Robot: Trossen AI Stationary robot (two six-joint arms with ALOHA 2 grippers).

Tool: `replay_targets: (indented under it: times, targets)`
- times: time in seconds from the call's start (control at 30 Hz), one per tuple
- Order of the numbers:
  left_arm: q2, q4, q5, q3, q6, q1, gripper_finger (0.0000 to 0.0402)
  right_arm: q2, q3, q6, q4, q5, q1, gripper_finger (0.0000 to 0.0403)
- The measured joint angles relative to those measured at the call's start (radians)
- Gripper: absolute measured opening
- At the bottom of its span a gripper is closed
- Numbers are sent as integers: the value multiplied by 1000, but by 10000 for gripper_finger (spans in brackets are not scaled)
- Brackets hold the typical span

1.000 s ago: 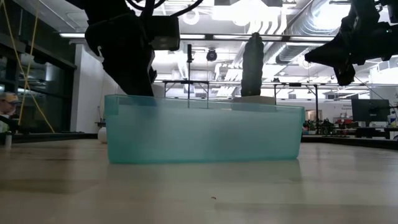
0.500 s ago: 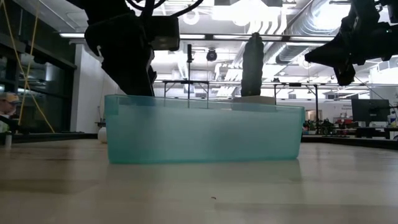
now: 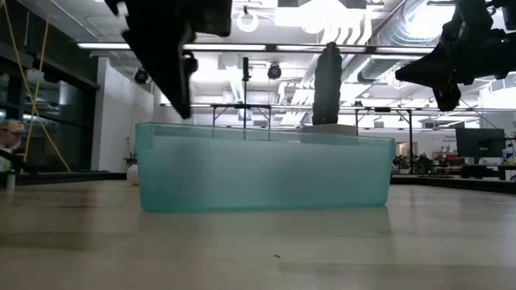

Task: Pick and place pill bottles into a basket
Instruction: Put the bottom white pill bottle into the green bin

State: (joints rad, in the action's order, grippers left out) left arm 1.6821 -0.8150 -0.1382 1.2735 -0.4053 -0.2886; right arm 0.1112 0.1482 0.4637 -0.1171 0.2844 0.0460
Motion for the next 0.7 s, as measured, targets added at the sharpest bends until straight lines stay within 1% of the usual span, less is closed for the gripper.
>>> replay_targets:
  times: [0.07,0.2,0.3,0.4,0.47,0.57,0.7]
  targets:
    - [0,-78,46,25,-44,0,263,0,0,0,-1,0,0,12]
    - [0,-241,175,59,-117,0,258,0,0,0,-7,0,0,12]
    - [0,-334,272,62,-157,-6,256,0,0,0,-13,0,0,12]
    - [-8,-428,338,62,-187,-27,255,0,0,0,-20,1,0,12]
    - [-10,-502,360,62,-200,-52,255,0,0,0,-22,1,0,12]
    - [-13,-590,364,61,-209,-91,257,0,0,-11,-22,1,0,12]
    - [-13,-611,353,61,-247,-125,261,0,0,-25,-22,7,0,12]
